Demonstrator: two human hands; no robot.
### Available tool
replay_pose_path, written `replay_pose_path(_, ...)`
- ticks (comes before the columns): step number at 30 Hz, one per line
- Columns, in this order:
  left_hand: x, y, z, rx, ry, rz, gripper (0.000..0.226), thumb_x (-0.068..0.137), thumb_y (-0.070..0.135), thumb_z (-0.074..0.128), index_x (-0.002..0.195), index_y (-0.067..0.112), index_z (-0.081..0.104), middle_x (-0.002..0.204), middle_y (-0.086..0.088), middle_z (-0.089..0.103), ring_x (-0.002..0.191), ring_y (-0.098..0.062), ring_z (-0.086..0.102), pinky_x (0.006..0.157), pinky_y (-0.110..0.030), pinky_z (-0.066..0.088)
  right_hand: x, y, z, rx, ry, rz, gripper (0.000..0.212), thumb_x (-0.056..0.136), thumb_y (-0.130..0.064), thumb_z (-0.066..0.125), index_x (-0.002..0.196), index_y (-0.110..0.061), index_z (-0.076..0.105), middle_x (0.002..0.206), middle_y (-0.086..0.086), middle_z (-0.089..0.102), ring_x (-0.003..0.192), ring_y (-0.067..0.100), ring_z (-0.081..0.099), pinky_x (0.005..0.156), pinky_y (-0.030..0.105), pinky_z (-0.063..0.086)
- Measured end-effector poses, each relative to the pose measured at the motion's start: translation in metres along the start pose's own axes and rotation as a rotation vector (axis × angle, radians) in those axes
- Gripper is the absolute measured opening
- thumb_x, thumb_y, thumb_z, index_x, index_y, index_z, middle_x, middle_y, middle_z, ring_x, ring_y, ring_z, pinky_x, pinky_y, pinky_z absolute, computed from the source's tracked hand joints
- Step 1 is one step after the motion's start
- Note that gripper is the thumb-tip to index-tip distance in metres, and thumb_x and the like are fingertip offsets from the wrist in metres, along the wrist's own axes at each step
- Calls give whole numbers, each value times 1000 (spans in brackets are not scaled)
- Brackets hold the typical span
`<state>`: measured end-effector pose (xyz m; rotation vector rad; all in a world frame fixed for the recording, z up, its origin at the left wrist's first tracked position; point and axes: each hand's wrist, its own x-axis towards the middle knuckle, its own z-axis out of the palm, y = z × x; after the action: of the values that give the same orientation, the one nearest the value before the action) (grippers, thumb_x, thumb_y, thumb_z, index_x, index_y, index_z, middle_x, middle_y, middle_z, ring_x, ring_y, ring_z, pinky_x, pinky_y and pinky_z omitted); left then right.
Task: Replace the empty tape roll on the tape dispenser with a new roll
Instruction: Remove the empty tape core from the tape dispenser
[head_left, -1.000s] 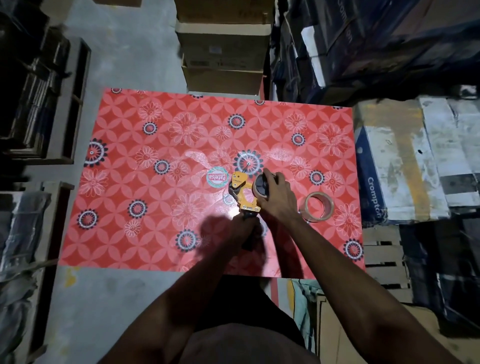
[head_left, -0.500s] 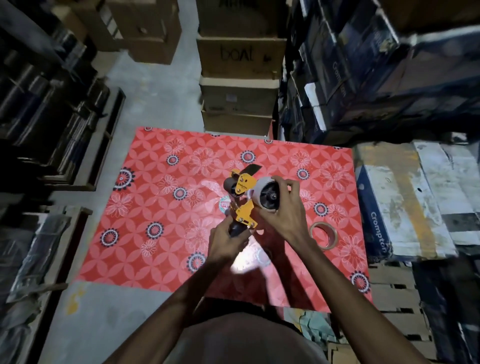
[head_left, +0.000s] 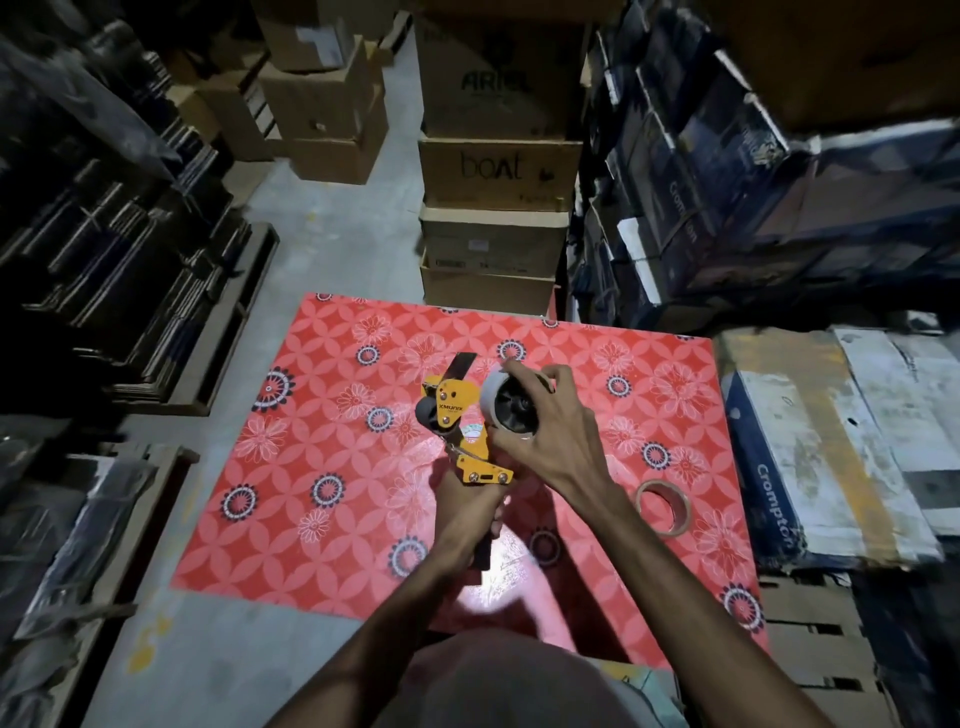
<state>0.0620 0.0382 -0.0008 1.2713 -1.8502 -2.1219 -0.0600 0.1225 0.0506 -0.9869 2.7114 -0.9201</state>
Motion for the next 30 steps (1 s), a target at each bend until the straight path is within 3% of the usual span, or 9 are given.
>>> replay_pose_path(7,7,-6,-16,81,4,-99,35,84,11,78,52,19,65,47,-3,51,39,-19,40,46,-27,35,-1,1,13,-38,-81,5,77,73,-49,76,145,-41,47,129,3,48,107,28,65,83,37,62)
replay_pose_path(15,10,-8,-11,46,8,-175,27,80,11,77,56,15,65,50,-10,49,39,-20,40,47,-30,34,-9,11,11,-95,-115,-1,79,71,-49,70,146,-40,48,132,5,49,103,29,67,77,32,57)
replay_pose_path(23,13,-16,-2,96,-43,-184,21,70,19,77,54,15,64,49,-9,54,39,-20,42,50,-34,37,-24,24,-1,-150,-133,0,79,75,-43,77,147,-42,45,136,7,47,97,31,70,72,36,63)
replay_pose_path(28,26,-42,-23,0,6,-382,48,88,21,80,54,17,47,42,-1,43,39,-17,31,49,-27,25,-24,9,-46,-23,112,-16,72,77,-43,79,143,-39,51,130,-1,46,71,3,64,54,12,46)
replay_pose_path(30,31,-52,-32,30,-68,-375,52,91,19,80,51,15,47,41,-2,45,42,-17,31,51,-30,25,-16,13,-59,-36,161,21,71,78,-51,78,143,-40,51,127,-2,49,68,4,65,55,18,48)
